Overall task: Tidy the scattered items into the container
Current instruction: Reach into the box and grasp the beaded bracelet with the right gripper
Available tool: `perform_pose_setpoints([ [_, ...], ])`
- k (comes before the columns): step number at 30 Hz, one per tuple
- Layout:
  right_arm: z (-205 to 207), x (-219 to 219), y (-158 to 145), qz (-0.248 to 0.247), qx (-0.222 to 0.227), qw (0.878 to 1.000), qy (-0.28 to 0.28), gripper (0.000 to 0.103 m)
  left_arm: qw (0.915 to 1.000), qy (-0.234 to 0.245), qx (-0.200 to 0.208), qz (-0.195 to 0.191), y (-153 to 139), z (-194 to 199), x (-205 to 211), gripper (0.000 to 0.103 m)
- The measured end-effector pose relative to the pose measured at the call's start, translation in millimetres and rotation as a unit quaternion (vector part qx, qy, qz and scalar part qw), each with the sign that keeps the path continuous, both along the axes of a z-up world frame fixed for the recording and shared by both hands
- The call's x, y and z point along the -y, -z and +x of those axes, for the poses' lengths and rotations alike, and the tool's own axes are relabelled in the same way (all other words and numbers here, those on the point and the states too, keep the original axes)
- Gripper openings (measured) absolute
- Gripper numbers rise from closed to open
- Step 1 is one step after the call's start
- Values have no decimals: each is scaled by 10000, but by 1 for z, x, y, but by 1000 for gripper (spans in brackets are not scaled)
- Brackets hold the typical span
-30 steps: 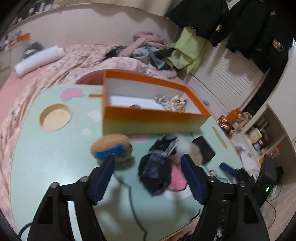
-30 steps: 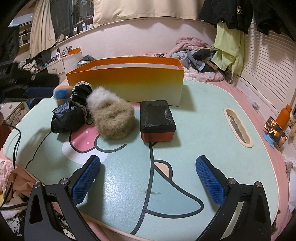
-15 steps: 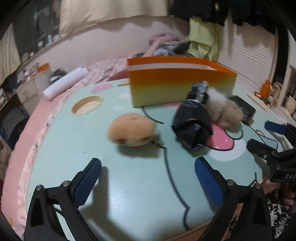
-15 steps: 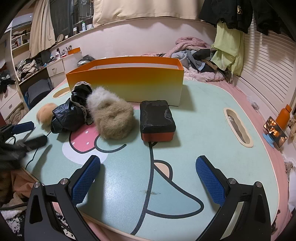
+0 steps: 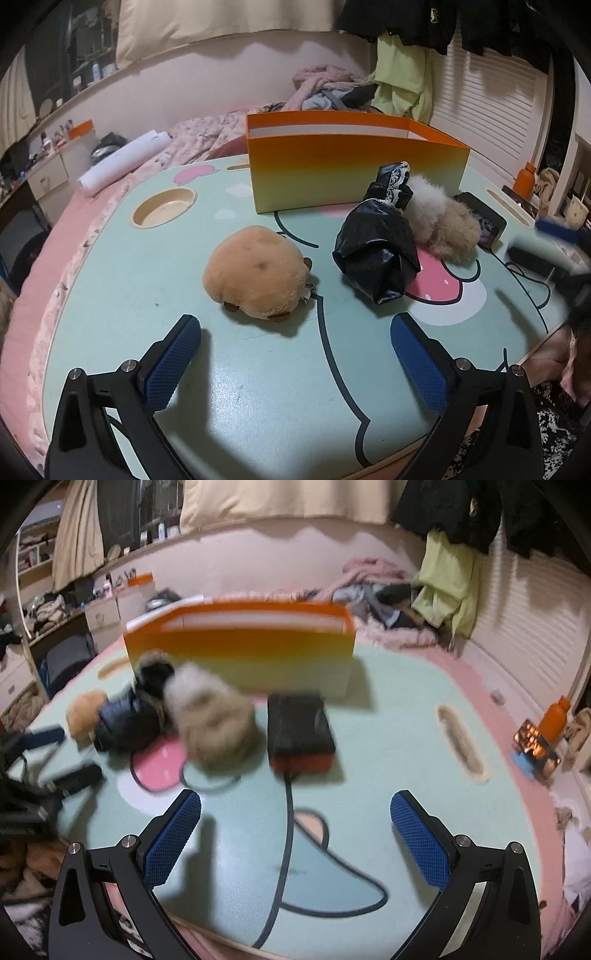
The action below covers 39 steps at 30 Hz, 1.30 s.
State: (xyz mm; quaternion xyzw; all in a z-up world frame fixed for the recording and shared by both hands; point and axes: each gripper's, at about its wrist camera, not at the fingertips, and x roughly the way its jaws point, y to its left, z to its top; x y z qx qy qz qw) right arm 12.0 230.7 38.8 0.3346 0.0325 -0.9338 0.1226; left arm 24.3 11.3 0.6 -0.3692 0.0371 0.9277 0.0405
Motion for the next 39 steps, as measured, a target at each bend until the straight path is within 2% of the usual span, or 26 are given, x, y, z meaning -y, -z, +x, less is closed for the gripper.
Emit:
perform_pose_setpoints([
  [5, -21, 10, -65, -60, -529, 9980, -340, 99, 10000, 2, 0, 0, 0, 0, 0, 103],
  [7, -47, 20, -89, -138, -437, 9971, -603, 74, 10000, 2, 0, 1, 0, 0, 0, 103],
  [8, -63, 26, -96, -159, -271, 9970, -712, 71, 10000, 2, 0, 1, 0, 0, 0, 103],
  [10, -103, 40, -103, -51, 180, 9962, -852, 55, 10000, 3, 0, 1, 0, 0, 0, 103],
  [12, -136, 52, -101, 155, 547, 9947, -856, 52, 10000, 5, -4, 3, 0, 0, 0, 103],
  [15, -184, 61, -82, 229, 1241, 9885, -834, 41, 10000, 16, -15, 6, -1, 1, 0, 103],
  [17, -210, 63, -64, 159, 1731, 9821, -724, 41, 10000, 27, -31, 15, -2, 1, 0, 103],
  [19, -227, 64, -49, 241, 1984, 9782, -560, 41, 10000, 43, -48, 24, -2, 1, 0, 103],
  [22, -238, 70, -34, 499, 2171, 9737, -471, 41, 10000, 60, -64, 37, -2, 1, 1, 103],
  [26, -250, 77, -20, 1174, 2261, 9668, -215, 41, 9999, 68, -76, 43, -2, 1, 1, 103],
  [30, -262, 83, 0, 1338, 2628, 9553, -234, 41, 9999, 69, -73, 45, -2, 1, 1, 103],
  [32, -262, 84, 0, 1224, 2614, 9570, -281, 37, 9999, 68, -78, 52, -2, 2, 1, 103],
  [33, -262, 82, 0, 1021, 2712, 9565, -339, 25, 9999, 70, -78, 54, -3, 2, 1, 103],
  [35, -262, 79, -2, 731, 2856, 9546, -423, 23, 9999, 68, -81, 52, -3, 2, 1, 103],
  [39, -250, 75, -6, 651, 2722, 9588, -479, 21, 9999, 68, -82, 56, -3, 2, 1, 103],
])
